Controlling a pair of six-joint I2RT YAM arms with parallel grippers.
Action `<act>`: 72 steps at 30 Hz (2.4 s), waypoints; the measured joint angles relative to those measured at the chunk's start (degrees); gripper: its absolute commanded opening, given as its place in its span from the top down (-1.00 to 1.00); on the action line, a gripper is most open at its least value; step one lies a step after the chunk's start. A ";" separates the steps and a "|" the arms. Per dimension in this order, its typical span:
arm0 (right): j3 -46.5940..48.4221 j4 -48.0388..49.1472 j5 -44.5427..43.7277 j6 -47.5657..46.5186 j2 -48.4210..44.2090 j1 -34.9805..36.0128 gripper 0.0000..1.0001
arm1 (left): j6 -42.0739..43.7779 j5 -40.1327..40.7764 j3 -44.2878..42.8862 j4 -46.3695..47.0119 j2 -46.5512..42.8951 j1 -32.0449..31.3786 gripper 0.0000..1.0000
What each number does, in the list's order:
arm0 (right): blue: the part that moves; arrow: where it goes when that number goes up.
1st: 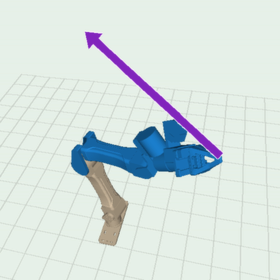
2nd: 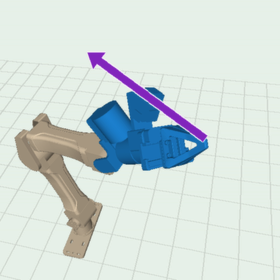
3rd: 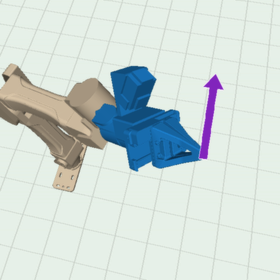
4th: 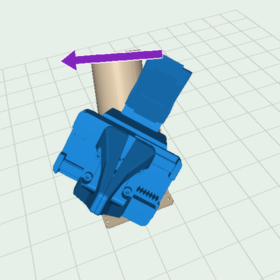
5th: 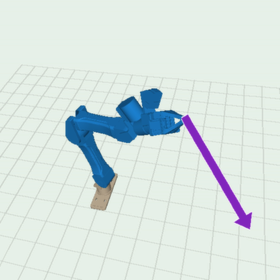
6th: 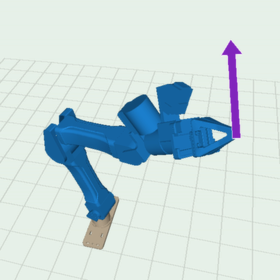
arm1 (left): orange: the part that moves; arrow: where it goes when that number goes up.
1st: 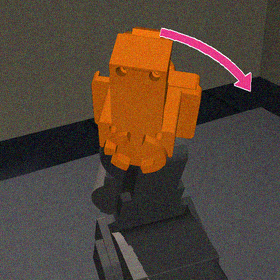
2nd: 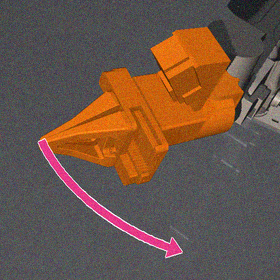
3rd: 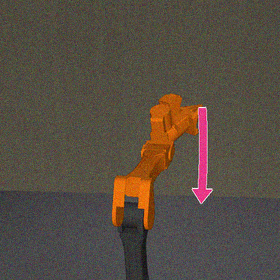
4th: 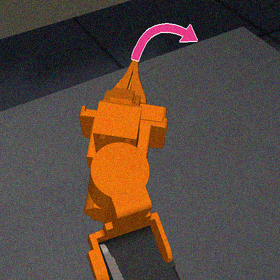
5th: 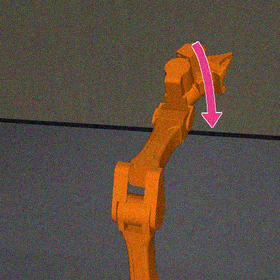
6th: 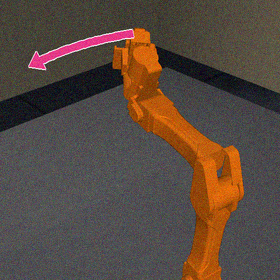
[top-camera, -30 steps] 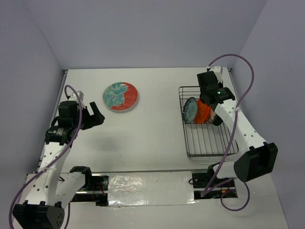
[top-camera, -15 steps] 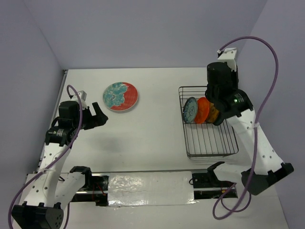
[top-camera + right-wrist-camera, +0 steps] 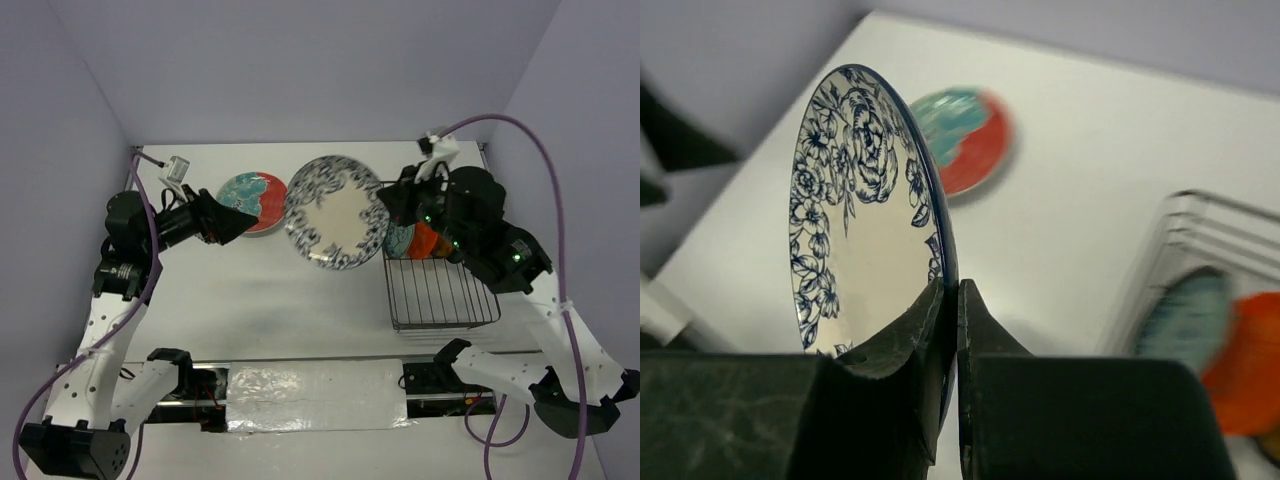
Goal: Unload the plates from the dish rack
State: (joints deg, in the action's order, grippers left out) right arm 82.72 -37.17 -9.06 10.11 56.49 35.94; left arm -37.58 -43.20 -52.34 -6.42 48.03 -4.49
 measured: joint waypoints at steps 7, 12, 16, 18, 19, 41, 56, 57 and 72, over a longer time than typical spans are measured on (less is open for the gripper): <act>-11.26 9.79 22.97 10.60 2.27 0.79 1.00 | 2.08 -0.55 -2.10 -2.23 1.99 -2.27 -0.80; -12.74 15.72 27.41 14.58 2.56 0.79 1.00 | 4.31 -0.39 -1.97 -4.63 3.21 -3.13 -0.44; -12.74 19.32 27.89 15.87 3.52 0.79 0.99 | 3.98 -1.16 -1.77 -4.87 4.76 -4.13 0.53; -12.79 19.65 26.29 15.45 4.70 0.37 0.63 | 4.55 -2.73 -1.77 -5.03 5.42 -4.74 1.00; -12.81 19.54 25.57 15.34 5.31 -0.26 0.41 | 3.80 -3.39 -1.97 -5.20 5.55 -4.70 1.00; -17.38 11.15 -3.06 11.56 -12.79 -0.63 -1.00 | -6.05 27.91 -25.83 -14.19 49.92 11.19 1.00; -19.52 6.97 -4.09 8.41 -15.89 -0.85 -1.00 | -8.07 23.96 -28.26 -9.29 60.89 11.21 -0.13; -19.52 6.97 -4.04 8.28 -15.91 -0.85 -1.00 | -8.33 23.82 -27.71 -8.83 60.89 11.19 -0.19; -19.39 2.62 -3.80 6.95 -15.19 -0.85 -1.00 | -7.39 29.75 -30.95 -16.37 64.96 5.79 -0.99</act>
State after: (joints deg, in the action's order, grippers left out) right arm 63.33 -34.54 -12.86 17.06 41.30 35.09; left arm -44.97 -13.45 -83.29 -22.79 112.99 1.30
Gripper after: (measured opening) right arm 0.997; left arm 0.986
